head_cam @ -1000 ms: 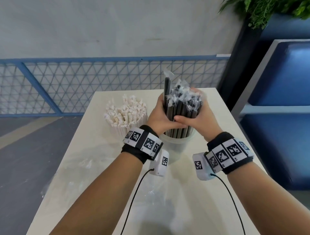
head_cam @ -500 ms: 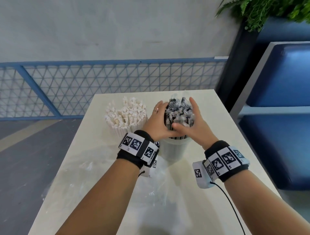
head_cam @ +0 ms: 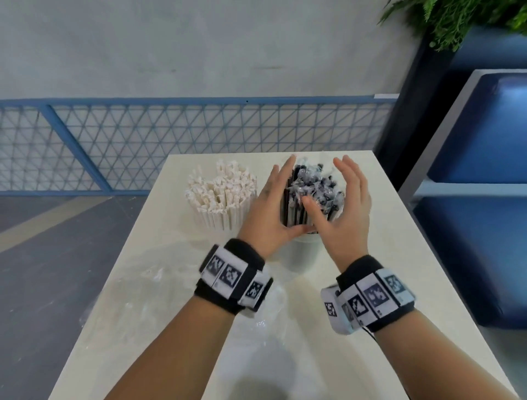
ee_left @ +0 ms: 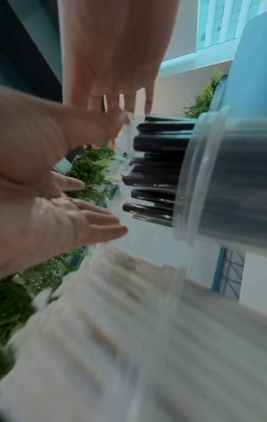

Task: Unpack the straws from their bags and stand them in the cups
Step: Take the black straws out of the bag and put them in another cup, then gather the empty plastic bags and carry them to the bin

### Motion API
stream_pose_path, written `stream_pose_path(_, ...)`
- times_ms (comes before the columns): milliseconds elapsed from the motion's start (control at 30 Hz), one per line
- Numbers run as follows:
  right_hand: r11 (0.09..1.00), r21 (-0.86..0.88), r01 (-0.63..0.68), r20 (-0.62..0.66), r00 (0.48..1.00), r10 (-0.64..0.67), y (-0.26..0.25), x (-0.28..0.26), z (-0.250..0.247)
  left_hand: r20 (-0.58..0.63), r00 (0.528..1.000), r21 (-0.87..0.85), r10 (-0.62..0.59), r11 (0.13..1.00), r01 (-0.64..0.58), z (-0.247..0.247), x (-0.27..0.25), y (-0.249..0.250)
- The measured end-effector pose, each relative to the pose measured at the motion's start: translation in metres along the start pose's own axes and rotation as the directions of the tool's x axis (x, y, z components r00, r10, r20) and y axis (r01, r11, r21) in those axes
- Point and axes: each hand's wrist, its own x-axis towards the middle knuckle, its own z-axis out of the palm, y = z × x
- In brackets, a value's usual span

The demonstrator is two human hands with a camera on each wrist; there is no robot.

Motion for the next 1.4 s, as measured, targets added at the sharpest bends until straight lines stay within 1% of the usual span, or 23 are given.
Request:
stream_pose_path(100,0.983,0.089,0.158,-0.109,0.983,-0.148,-0.009,-0.024,0.010,-0.246,0.964,0.120,0.103,0.990,-0.075,-0.008,-0.043,-0.018)
stream_pose_path(167,0.966,0.150,0.210,-0.045,0.978,-0.205,-0.014,-0.041,0.023,-0.366,0.924,0.232,0.109,0.972,-0.022,-0.015,-0.071,-0.043)
stream_pose_path(233,0.958,0.224,0.177,0.122,0.971,-0.207,-0.014,-0.059,0.041,-0.355,0.934,0.322,-0.025,0.935,0.147,-0.023,-0.092,-0.074)
stream_pose_path(267,0.960,0.240,0.142,0.224,0.954,-0.197,-0.013,-0.068,0.051,-0.302,0.940,0.371,-0.159,0.889,0.269,-0.026,-0.101,-0.091)
stream_pose_path(300,0.967,0.228,0.114,0.328,0.926,-0.186,-0.011,-0.076,0.062,-0.228,0.914,0.434,-0.335,0.806,0.403,-0.028,-0.110,-0.106)
stream_pose_path(367,0.985,0.148,0.085,0.536,0.831,-0.153,-0.005,-0.090,0.086,-0.107,0.743,0.593,-0.661,0.558,0.581,-0.033,-0.124,-0.126)
stream_pose_path(400,0.994,0.088,0.072,0.638,0.762,-0.112,-0.003,-0.095,0.097,-0.072,0.661,0.645,-0.747,0.471,0.602,-0.036,-0.129,-0.132)
stream_pose_path(433,0.998,0.022,0.065,0.730,0.681,-0.060,-0.003,-0.100,0.108,-0.050,0.606,0.664,-0.794,0.427,0.614,-0.038,-0.132,-0.136)
stream_pose_path(500,0.992,-0.098,0.075,0.863,0.503,0.048,-0.004,-0.107,0.127,-0.010,0.547,0.658,-0.837,0.406,0.634,-0.040,-0.137,-0.142)
stream_pose_path(567,0.974,-0.193,0.120,0.923,0.360,0.138,-0.008,-0.111,0.143,0.032,0.511,0.658,-0.859,0.403,0.637,-0.041,-0.141,-0.146)
stream_pose_path(667,0.924,-0.297,0.243,0.939,0.252,0.235,-0.012,-0.117,0.164,0.080,0.493,0.660,-0.867,0.416,0.625,-0.040,-0.147,-0.151)
stream_pose_path(767,0.873,-0.373,0.315,0.918,0.262,0.298,-0.011,-0.123,0.179,0.129,0.486,0.669,-0.864,0.437,0.601,-0.040,-0.154,-0.158)
stream_pose_path(833,0.871,-0.398,0.286,0.908,0.261,0.329,-0.009,-0.124,0.185,0.156,0.496,0.672,-0.854,0.460,0.581,-0.042,-0.159,-0.162)
stream_pose_path(933,0.891,-0.421,0.171,0.897,0.228,0.379,-0.009,-0.122,0.190,0.138,0.574,0.683,-0.807,0.498,0.535,-0.050,-0.170,-0.168)
stream_pose_path(1033,0.925,-0.380,0.006,0.886,0.292,0.362,-0.007,-0.123,0.186,-0.047,0.665,0.674,-0.745,0.468,0.571,-0.063,-0.183,-0.171)
stream_pose_path(1100,0.944,-0.295,-0.150,0.878,0.347,0.330,-0.007,-0.126,0.180,-0.256,0.672,0.539,-0.695,0.474,0.696,-0.071,-0.192,-0.171)
stream_pose_path(1133,0.937,-0.242,-0.251,0.871,0.369,0.324,-0.009,-0.126,0.178,-0.363,0.634,0.417,-0.682,0.490,0.766,-0.075,-0.196,-0.171)
stream_pose_path(1167,0.922,-0.199,-0.332,0.861,0.390,0.326,-0.009,-0.127,0.177,-0.451,0.569,0.258,-0.688,0.510,0.821,-0.078,-0.198,-0.169)
stream_pose_path(1233,0.892,-0.135,-0.432,0.846,0.418,0.331,-0.012,-0.128,0.177,-0.485,0.404,-0.139,-0.776,0.525,0.840,-0.085,-0.201,-0.168)
stream_pose_path(1267,0.876,-0.110,-0.469,0.842,0.424,0.332,-0.015,-0.127,0.177,-0.414,0.335,-0.352,-0.847,0.488,0.799,-0.088,-0.201,-0.170)
stream_pose_path(1300,0.860,-0.081,-0.504,0.839,0.431,0.332,-0.017,-0.127,0.177,-0.297,0.296,-0.546,-0.908,0.416,0.727,-0.090,-0.201,-0.171)
stream_pose_path(1333,0.845,-0.043,-0.532,0.833,0.448,0.324,-0.018,-0.128,0.178,-0.166,0.286,-0.705,-0.944,0.316,0.634,-0.090,-0.201,-0.172)
stream_pose_path(1400,0.816,0.019,-0.578,0.830,0.464,0.309,-0.021,-0.128,0.177,0.034,0.316,-0.885,-0.948,0.119,0.451,-0.093,-0.198,-0.175)
